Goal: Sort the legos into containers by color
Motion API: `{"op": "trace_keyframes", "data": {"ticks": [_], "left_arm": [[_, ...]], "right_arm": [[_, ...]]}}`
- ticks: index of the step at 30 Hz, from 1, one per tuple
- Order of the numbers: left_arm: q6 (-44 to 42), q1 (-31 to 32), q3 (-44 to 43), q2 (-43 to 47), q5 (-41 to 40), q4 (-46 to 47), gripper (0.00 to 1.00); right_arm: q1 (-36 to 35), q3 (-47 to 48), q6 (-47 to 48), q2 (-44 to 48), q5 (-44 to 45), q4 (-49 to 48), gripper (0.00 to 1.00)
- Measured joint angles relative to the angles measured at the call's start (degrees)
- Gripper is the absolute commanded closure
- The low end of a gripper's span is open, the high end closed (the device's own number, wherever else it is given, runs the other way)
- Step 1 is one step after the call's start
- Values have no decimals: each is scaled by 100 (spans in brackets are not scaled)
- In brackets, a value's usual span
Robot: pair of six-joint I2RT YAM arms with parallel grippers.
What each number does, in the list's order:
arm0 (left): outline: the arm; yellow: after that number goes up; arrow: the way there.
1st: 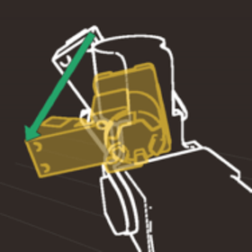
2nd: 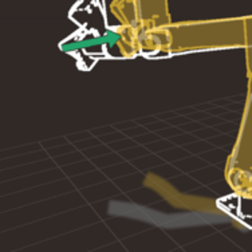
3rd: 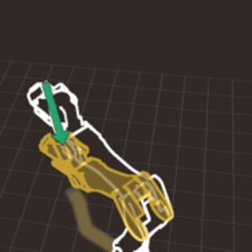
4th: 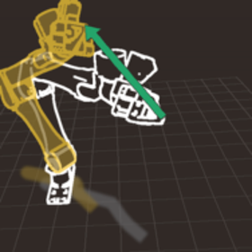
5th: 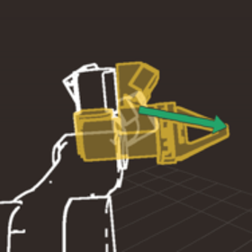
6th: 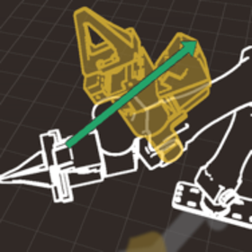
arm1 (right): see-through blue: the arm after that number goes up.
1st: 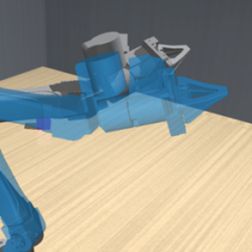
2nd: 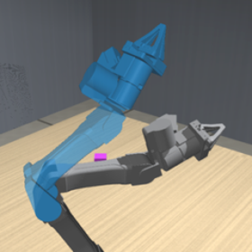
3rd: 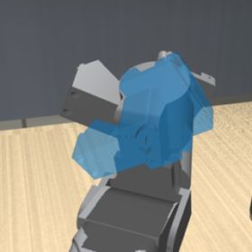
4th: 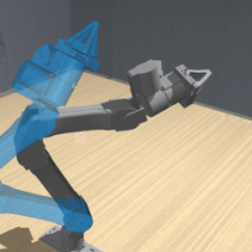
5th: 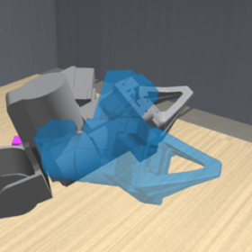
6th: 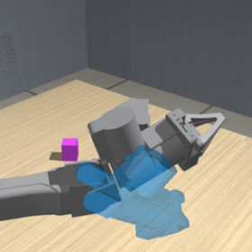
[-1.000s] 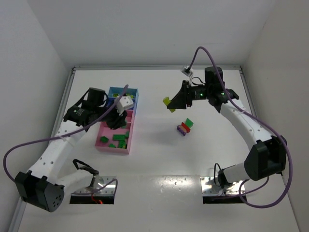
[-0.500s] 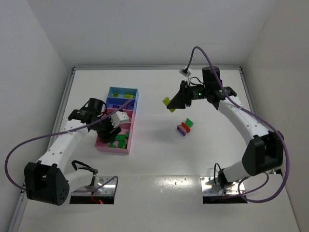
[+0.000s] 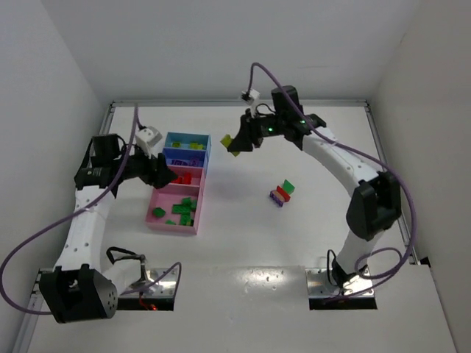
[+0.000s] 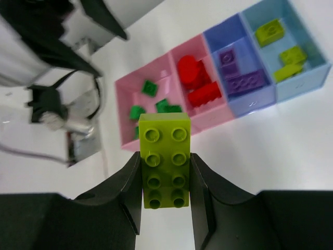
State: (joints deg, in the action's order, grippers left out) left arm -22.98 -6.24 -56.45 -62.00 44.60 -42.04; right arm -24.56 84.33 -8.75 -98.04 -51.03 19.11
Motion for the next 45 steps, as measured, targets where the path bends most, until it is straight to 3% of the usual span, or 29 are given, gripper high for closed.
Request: {"op": "trace_keyframes", "data": {"ticks": [7,15,23,28,33,37,38,45], "left_arm": [[2505,-219,-39,356,839,1735,28],[3727,-597,-267,426,1259,2586,26],[4752,-1252,-44,647,1506,3650,25],[5060,-1379,76,654,1690,3895,24],[5165,-1482,96,656,1773,3998,24],[5200,-1486,136,656,1797,4026,24],[5202,-1486,142,656,1805,4044,24],[5287,-1486,160,656,1823,4194,24]], "right_arm": [[-988,1937,396,-1676,1843,-20,90],[-1394,4227,664,-3923,3296,61,90],[-1333,4693,905,-4638,3901,195,84],[-1388,4782,1010,-4730,3998,195,68],[-1447,4872,1093,-4778,4046,131,62],[-1493,4940,1139,-4881,4111,0,47],[-1504,4944,1156,-4907,4170,-26,38],[-1587,4957,1217,-5060,4612,-109,20]]}}
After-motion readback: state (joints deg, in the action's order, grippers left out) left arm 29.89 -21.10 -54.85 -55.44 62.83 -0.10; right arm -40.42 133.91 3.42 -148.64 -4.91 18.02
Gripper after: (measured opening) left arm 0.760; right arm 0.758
